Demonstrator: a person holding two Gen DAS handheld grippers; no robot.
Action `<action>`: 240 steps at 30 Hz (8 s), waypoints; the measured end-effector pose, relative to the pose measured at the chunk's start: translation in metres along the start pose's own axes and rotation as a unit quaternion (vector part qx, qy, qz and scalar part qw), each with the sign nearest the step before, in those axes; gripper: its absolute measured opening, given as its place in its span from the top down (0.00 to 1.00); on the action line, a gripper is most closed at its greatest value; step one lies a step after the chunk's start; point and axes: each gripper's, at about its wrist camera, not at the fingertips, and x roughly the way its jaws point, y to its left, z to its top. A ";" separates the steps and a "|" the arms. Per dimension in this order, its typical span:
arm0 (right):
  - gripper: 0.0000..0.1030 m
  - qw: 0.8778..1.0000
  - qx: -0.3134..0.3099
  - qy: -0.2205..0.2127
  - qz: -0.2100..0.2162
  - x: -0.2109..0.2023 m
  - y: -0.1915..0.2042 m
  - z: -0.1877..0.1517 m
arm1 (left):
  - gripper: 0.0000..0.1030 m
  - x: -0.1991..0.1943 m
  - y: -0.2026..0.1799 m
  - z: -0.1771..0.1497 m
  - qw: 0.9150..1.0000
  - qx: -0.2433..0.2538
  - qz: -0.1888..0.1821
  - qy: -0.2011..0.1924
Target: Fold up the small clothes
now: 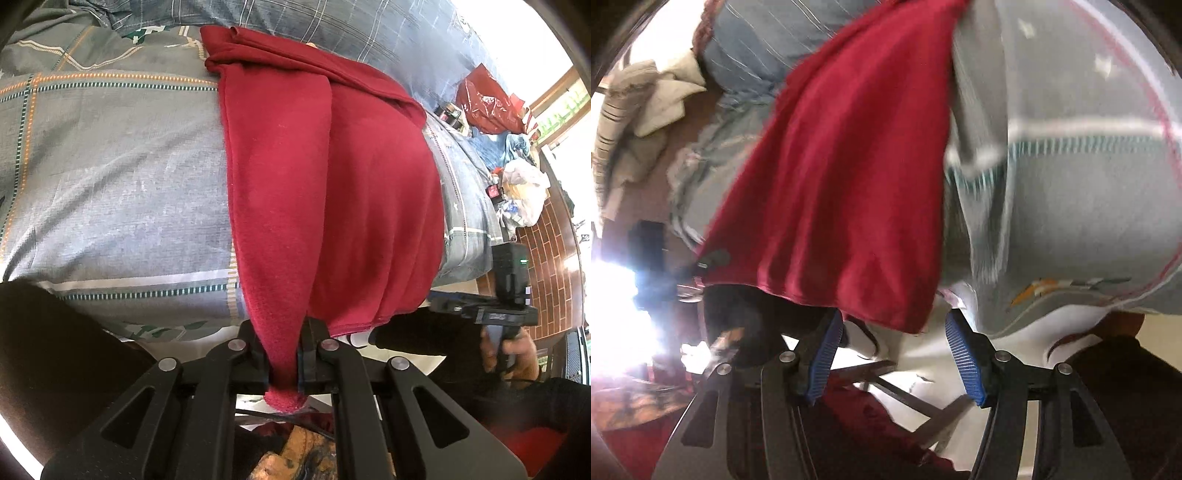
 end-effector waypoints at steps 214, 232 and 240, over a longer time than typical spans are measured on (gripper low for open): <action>0.75 0.968 -0.222 -0.050 -0.108 0.131 0.211 0.359 | 0.28 0.096 0.021 0.193 0.985 -0.050 0.029 -0.165; 0.54 0.969 -0.213 -0.038 -0.122 0.143 0.208 0.367 | 0.77 0.098 0.020 0.200 0.984 -0.047 -0.038 -0.170; 0.22 0.962 -0.237 -0.007 -0.138 0.175 0.230 0.372 | 0.78 0.096 0.017 0.194 0.982 -0.052 -0.036 -0.178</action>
